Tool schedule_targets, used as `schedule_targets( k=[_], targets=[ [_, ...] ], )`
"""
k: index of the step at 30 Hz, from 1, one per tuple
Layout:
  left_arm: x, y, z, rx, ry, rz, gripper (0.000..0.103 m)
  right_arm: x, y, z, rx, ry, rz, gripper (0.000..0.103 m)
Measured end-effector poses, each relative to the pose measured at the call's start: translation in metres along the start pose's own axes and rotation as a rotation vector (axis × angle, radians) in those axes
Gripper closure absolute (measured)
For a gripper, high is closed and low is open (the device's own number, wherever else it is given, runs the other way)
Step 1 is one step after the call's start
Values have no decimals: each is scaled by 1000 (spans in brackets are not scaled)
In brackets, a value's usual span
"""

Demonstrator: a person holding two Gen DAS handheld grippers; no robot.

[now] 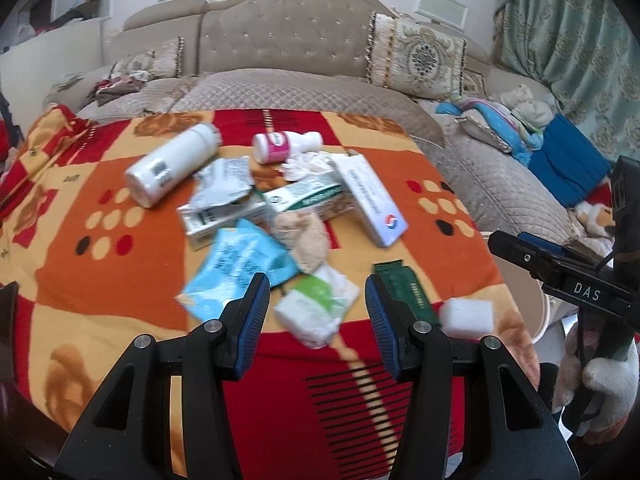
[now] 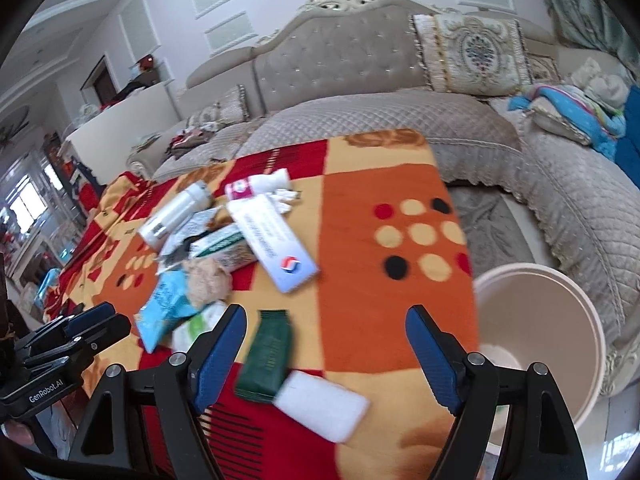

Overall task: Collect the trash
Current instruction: 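Move both open tools back over the trash on the blanket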

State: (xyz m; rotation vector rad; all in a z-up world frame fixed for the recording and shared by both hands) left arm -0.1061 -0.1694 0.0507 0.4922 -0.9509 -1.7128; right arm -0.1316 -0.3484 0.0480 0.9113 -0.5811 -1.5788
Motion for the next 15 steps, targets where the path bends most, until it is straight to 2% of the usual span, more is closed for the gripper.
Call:
schedule_targets(
  k=[9, 15],
  targets=[
    [-34, -4, 2, 3, 36, 38, 55, -43, 0, -18, -23, 57, 47, 21],
    [-45, -10, -2, -6, 4, 54, 55, -52, -4, -22, -43, 58, 69, 21]
  ],
)
Point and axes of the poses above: each gripper's, at about its wrist camera, not at the fingertips, and z roughly against the way its jaws point, x to its right, y to its top, the point moved 9 cm from there along -z, roughly the way its jaws point, and after that the axes turned 8 degrees about x, right-handed, at the moved point
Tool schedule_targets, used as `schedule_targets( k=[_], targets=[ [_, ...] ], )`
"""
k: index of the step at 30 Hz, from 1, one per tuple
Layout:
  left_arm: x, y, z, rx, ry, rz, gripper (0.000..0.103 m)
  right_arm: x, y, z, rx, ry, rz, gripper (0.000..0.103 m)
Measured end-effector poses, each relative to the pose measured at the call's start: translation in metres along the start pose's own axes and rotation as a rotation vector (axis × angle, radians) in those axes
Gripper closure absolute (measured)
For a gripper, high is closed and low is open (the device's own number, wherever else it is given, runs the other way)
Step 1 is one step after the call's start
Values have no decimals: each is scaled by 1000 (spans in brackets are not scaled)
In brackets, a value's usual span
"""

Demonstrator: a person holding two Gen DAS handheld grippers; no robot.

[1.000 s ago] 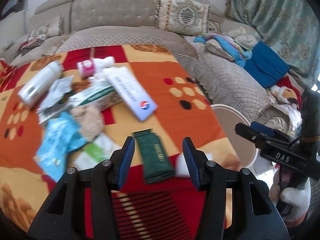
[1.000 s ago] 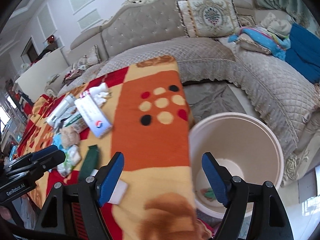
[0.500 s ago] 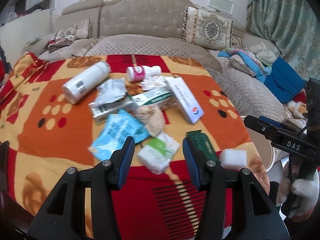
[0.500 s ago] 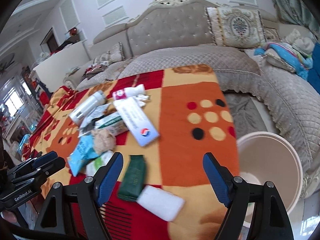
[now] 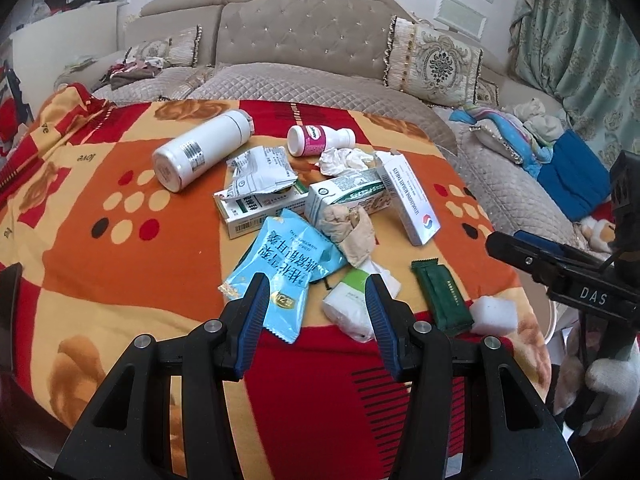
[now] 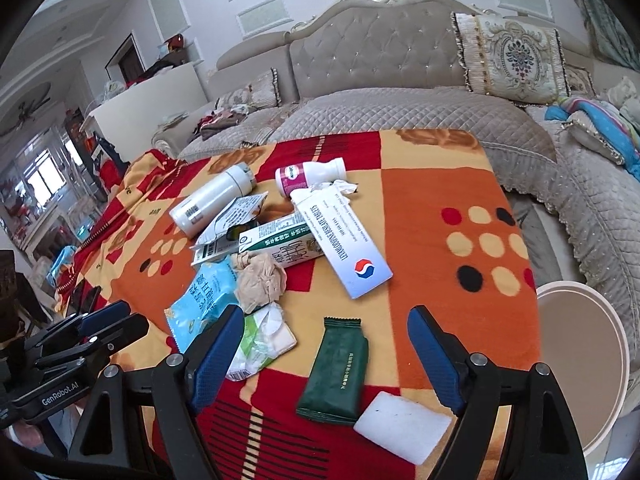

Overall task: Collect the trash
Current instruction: 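Move both open tools back over the trash on the blanket, then grasp the blue snack packet with the left tool while the right tool grasps the beige crumpled stocking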

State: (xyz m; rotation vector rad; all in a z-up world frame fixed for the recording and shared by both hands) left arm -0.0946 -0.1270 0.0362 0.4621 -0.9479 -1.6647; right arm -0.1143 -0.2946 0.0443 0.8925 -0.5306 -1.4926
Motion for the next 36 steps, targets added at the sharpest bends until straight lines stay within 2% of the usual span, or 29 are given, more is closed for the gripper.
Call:
schedule_targets(
  k=[3, 5, 11, 17, 26, 31, 36],
  targets=[
    [-12, -4, -5, -8, -2, -8, 53, 2, -1, 1, -3, -12, 3, 21],
    [-17, -6, -7, -14, -11, -1, 45, 5, -1, 2, -2, -18, -1, 20],
    [-30, -15, -21, -45, -21, 6, 45, 12, -8, -3, -31, -22, -18, 18],
    [-24, -16, -41, -68, -61, -39, 44, -7, -14, -21, -68, 39, -18, 18],
    [-15, -17, -83, -145, -120, -167, 43, -23, -10, -41, -92, 58, -14, 18],
    [-18, -13, -100, -160, -103, -204, 43, -34, -3, -63, -110, 73, -4, 18],
    [-22, -14, -112, -175, -81, -194, 43, -50, 1, -91, -142, 102, -1, 18]
  ],
)
Point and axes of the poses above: each gripper's, at about its wrist camera, not at the fingertips, and z roughly against the way its jaws point, x to its right, y to its top, the point moved 9 cm from there along -z, roughly the way its jaws point, and after that the axes turned 8 degrees about x, right-handed, at the moved point
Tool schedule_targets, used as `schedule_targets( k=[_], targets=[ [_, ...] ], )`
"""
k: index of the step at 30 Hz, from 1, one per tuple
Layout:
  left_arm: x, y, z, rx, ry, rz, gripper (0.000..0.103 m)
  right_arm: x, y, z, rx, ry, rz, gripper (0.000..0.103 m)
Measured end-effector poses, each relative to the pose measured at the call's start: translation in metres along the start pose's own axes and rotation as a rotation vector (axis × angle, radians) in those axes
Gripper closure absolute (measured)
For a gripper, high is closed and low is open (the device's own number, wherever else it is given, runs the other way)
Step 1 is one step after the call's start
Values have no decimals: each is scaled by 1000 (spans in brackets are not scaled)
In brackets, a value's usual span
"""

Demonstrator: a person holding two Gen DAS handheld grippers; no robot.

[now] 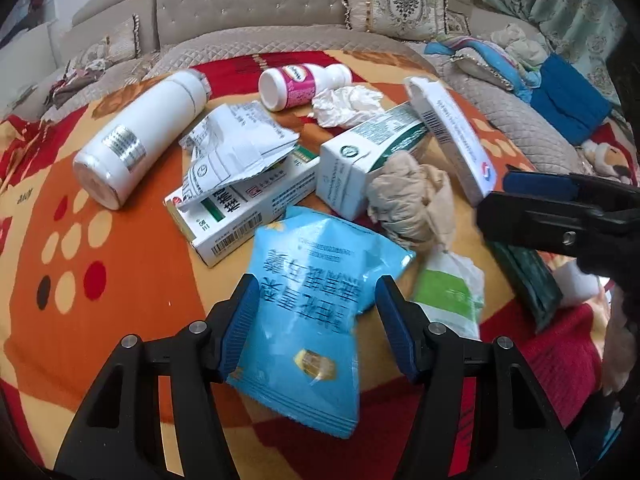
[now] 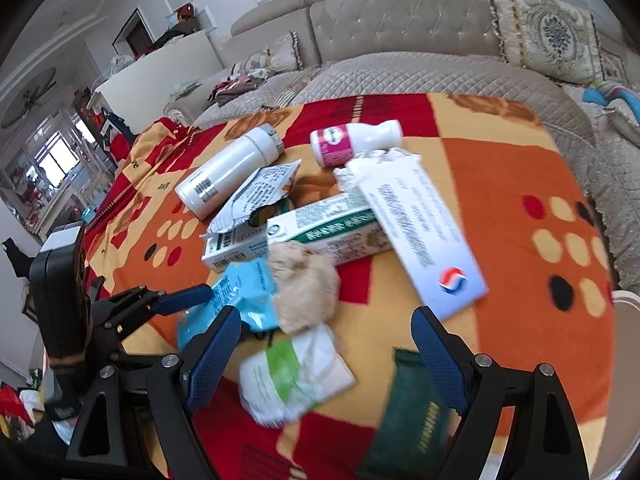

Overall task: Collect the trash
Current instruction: 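Grasp the blue snack packet with the left tool while the right tool grasps the beige crumpled stocking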

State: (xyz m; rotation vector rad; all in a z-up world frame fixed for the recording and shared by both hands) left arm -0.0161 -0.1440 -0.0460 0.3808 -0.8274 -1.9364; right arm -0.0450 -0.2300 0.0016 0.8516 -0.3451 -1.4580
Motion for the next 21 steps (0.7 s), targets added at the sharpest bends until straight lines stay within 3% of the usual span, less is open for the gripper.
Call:
schedule_targets(
  k=[3, 5, 7, 9, 12, 21],
  targets=[
    [-4, -3, 1, 0, -26, 37, 45, -4, 3, -18, -12, -22, 31, 18],
    [-5, -4, 6, 16, -43, 44, 62, -3, 4, -27, -19, -22, 27, 22],
    [-5, -6, 11, 20, -55, 44, 74, -4, 2, -36, -36, 3, 14, 38],
    [-3, -7, 17, 32, -39, 21, 83, -6, -2, -43, -52, 25, 10, 61],
    [-3, -6, 30, 66, -20, 15, 92, -8, -5, -38, -38, 38, 12, 72],
    [-19, 5, 63, 137, -11, 95, 97, -14, 5, 25, 78, 60, 49, 73]
  ],
)
Point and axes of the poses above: each gripper's, at about its wrist camera, not at the fingertips, and z roughly against the way its jaws point, x to its right, y to its top, the point moved 9 cm from there along -z, roughly the way its jaws point, and after that the axes turned 8 degrees about x, right-handed, at the moved point
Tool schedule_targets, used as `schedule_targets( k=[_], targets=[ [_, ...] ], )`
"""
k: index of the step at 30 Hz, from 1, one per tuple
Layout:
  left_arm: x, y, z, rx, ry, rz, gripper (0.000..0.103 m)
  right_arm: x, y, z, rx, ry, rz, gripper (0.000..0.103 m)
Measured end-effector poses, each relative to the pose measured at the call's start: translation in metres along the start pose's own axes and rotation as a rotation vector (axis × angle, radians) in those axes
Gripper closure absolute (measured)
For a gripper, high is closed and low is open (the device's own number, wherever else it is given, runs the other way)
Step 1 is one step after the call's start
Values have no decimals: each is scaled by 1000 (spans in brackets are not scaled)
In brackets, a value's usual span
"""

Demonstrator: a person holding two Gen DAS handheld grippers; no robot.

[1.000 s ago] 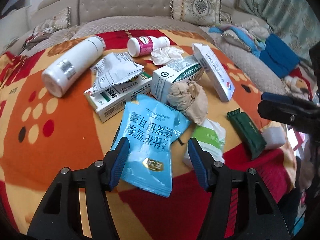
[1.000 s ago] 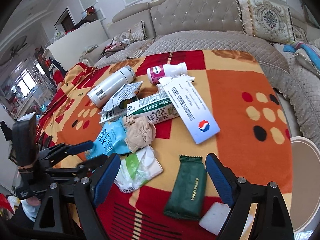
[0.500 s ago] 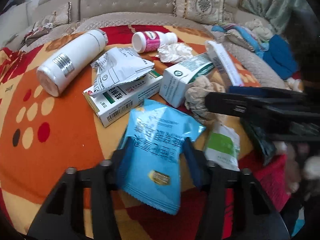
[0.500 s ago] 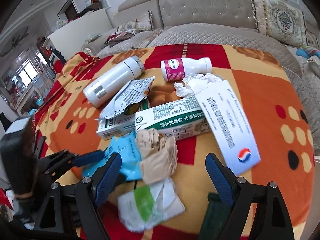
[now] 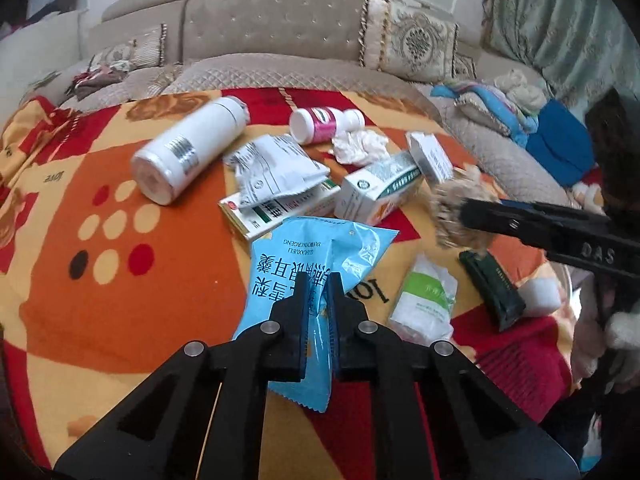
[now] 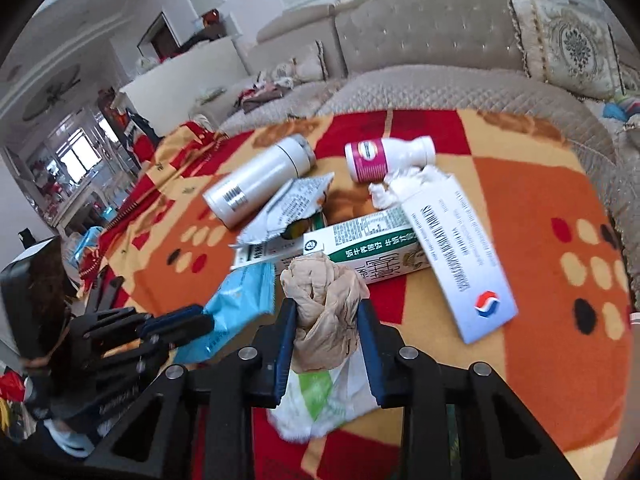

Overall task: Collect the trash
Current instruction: 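Grasp the blue snack packet with the left tool while the right tool grasps the beige crumpled stocking, then carry both items to the white bucket and open both tools to drop them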

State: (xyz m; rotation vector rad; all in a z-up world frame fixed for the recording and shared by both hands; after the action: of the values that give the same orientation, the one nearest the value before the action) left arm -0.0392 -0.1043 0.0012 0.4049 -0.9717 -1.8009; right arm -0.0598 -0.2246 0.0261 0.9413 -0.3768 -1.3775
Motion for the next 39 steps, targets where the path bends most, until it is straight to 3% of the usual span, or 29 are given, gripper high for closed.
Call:
schedule_targets(
  k=[9, 15, 28, 39],
  targets=[
    [15, 14, 32, 53, -27, 13, 97, 4, 3, 44, 60, -19, 17, 73],
    [51, 28, 44, 87, -62, -33, 97, 23, 5, 71, 103, -53, -1, 73],
    [185, 50, 25, 97, -201, -152, 97, 110, -8, 143, 159, -215, -72, 73],
    [286, 47, -6, 47, -297, -250, 97, 196, -37, 199, 183, -341, -189, 73]
  ],
)
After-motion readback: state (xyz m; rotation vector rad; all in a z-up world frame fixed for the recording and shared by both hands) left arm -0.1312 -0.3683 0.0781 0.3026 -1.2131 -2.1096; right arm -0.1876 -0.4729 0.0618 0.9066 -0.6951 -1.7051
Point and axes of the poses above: each gripper's, at about its wrist camera, not at the fingertips, and z roughly against the way its jaws point, x to its right, y to its top, the point moved 9 cm from there along -z, roughly the way its jaws point, and after that the axes turned 8 degrees about x, right-handed, at the moved point
